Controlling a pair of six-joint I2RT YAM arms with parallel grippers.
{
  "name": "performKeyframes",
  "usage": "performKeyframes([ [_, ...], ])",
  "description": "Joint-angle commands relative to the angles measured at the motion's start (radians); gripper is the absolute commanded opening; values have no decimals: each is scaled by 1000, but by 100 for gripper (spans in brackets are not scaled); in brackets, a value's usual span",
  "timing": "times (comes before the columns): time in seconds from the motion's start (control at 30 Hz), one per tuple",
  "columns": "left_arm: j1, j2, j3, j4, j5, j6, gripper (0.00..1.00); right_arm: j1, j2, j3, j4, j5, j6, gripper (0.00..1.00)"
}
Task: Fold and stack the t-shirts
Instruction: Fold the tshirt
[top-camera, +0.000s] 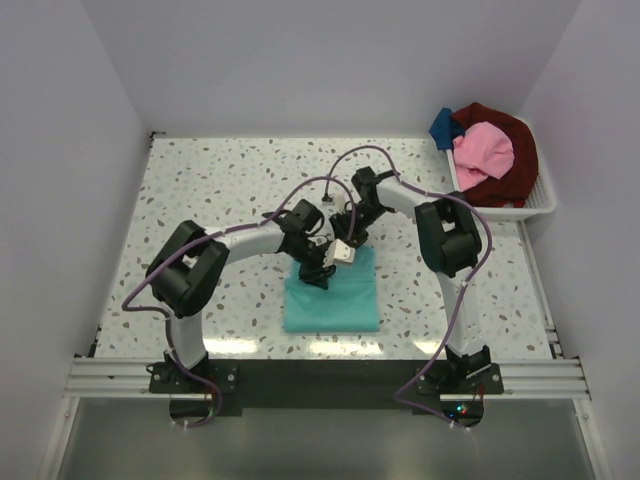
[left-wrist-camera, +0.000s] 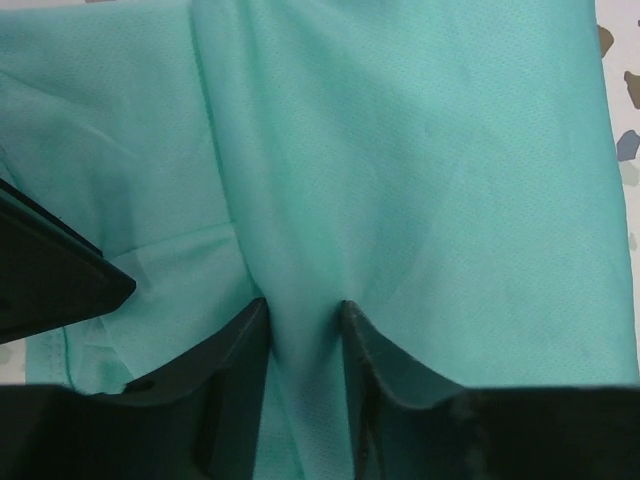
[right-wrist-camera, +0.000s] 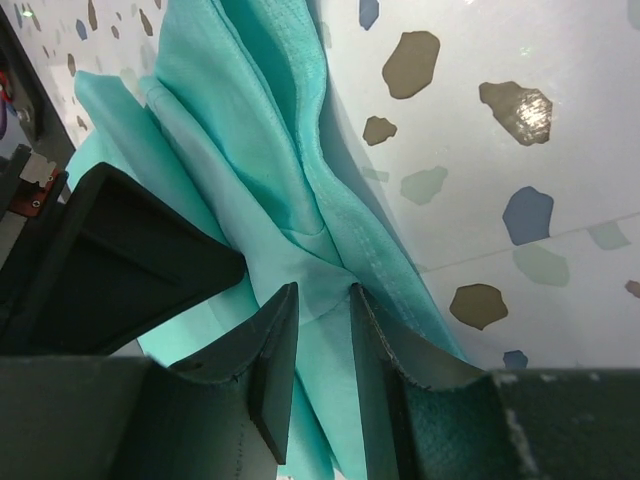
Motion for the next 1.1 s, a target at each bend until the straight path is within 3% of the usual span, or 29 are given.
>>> performKeyframes([
  [0.0, -14, -45, 3, 33, 12, -18, 35, 17, -2, -42, 38, 15, -20, 32],
  [0.17, -39, -141, -35, 36, 6, -46, 16, 39, -49, -115, 50, 11, -32, 32],
  [0.4, -64, -192, -22, 38, -26, -81, 0, 51, -60, -162, 58, 20, -50, 32],
  [0.73, -28, -160, 43, 44, -101, -55, 0, 50, -68, -166, 37, 18, -82, 32],
  [1.07, -16, -157, 18, 161, -192, 15, 0, 50, -62, -151, 12, 11, -110, 32],
])
